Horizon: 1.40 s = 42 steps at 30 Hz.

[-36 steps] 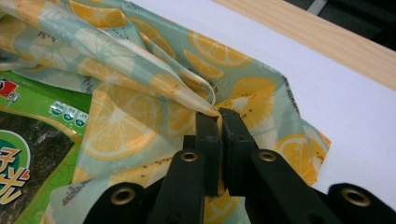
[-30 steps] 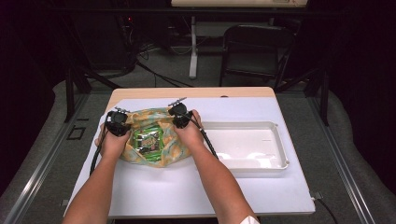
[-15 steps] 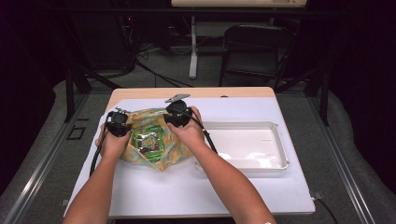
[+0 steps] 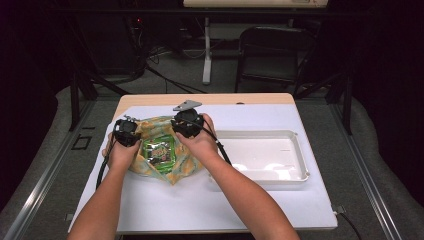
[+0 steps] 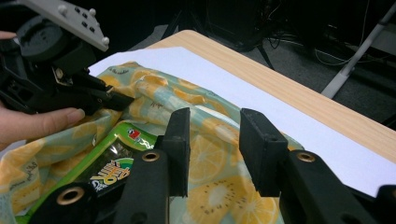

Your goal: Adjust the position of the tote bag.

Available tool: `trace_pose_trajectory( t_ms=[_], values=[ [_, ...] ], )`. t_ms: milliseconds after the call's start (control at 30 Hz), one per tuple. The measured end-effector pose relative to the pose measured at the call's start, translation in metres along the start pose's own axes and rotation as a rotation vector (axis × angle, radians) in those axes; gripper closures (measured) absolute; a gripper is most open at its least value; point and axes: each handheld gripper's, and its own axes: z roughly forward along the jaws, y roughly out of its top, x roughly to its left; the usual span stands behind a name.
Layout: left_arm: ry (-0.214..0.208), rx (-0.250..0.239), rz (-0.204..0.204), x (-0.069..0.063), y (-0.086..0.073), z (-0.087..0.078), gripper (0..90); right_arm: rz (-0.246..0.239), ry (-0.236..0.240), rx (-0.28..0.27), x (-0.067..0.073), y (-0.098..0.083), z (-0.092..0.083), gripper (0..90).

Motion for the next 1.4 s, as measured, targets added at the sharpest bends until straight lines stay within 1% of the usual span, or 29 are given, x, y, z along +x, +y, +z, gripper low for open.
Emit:
trace_pose_trajectory(
  t_ms=[67,200,267,333,400,500,533,567,600,633,667,733,833,900,967,1000,1067,1133,1200,1233,1300,1333,1400],
  values=[
    [0.001,0.0,0.003,0.001,0.0,0.0,89.3,-0.001,0.007,0.005,-0.001,0.0,-0.002,64.4],
    [0.003,0.0,0.001,-0.001,0.0,0.0,89.2,-0.01,0.035,0.028,0.004,-0.002,0.0,64.2],
    [0.004,0.003,0.005,-0.001,0.0,0.0,89.2,-0.012,0.05,0.057,0.008,-0.006,0.005,64.1],
    [0.005,0.002,0.008,-0.001,0.001,0.0,89.2,-0.023,0.053,0.082,0.011,-0.011,0.012,63.6],
    [0.004,0.003,0.009,-0.001,0.001,0.0,89.2,-0.027,0.05,0.124,0.013,-0.017,0.021,62.9],
    [0.0,0.002,0.003,-0.002,0.0,0.001,89.2,-0.016,0.051,0.163,0.012,-0.024,0.032,60.5],
    [0.0,0.002,0.006,-0.002,0.0,0.001,89.2,0.001,0.048,0.17,0.012,-0.027,0.036,59.3],
    [0.0,0.001,0.006,-0.002,0.0,0.0,89.2,0.0,0.05,0.196,0.01,-0.029,0.039,58.2],
    [0.0,-0.001,0.006,-0.002,0.0,0.0,89.2,0.004,0.049,0.21,0.009,-0.031,0.043,57.5],
    [-0.001,-0.003,0.006,-0.002,0.0,0.0,89.2,0.013,0.045,0.206,0.01,-0.034,0.046,56.7],
    [-0.001,-0.004,0.007,-0.002,0.0,0.0,89.2,0.005,0.043,0.22,0.009,-0.035,0.049,55.8],
    [-0.002,-0.006,0.005,-0.001,0.0,0.0,89.2,0.01,0.032,0.227,0.008,-0.038,0.054,53.7],
    [-0.001,-0.006,0.007,0.0,0.0,-0.001,89.1,0.019,0.015,0.236,0.007,-0.043,0.06,53.4],
    [-0.002,-0.005,0.008,0.0,0.0,0.0,89.1,0.025,0.013,0.248,0.006,-0.045,0.064,52.7],
    [-0.002,-0.005,0.009,0.0,0.0,0.0,89.1,0.017,0.008,0.266,0.005,-0.046,0.066,52.5],
    [-0.002,-0.005,0.01,0.0,0.0,0.0,89.0,0.027,0.002,0.257,0.006,-0.047,0.067,52.4],
    [-0.002,-0.007,0.01,-0.001,-0.001,0.0,89.1,0.028,0.001,0.259,0.006,-0.048,0.069,52.4],
    [-0.002,-0.008,0.012,-0.001,-0.001,0.0,89.1,0.02,-0.011,0.256,0.006,-0.049,0.071,54.3],
    [-0.003,-0.004,0.012,0.0,-0.001,0.0,89.1,-0.01,-0.031,0.268,0.007,-0.049,0.071,59.0],
    [-0.001,-0.006,0.013,0.0,-0.001,0.0,89.0,-0.017,-0.034,0.273,0.008,-0.049,0.072,62.0],
    [0.0,-0.008,0.014,-0.001,-0.001,0.0,89.0,-0.038,-0.041,0.289,0.008,-0.05,0.072,71.2],
    [0.0,-0.009,0.014,0.0,-0.001,0.0,89.0,-0.036,-0.043,0.286,0.009,-0.05,0.073,75.5],
    [0.002,-0.005,0.015,0.0,-0.001,0.0,89.0,-0.045,-0.047,0.306,0.007,-0.051,0.074,82.1]
  ],
)
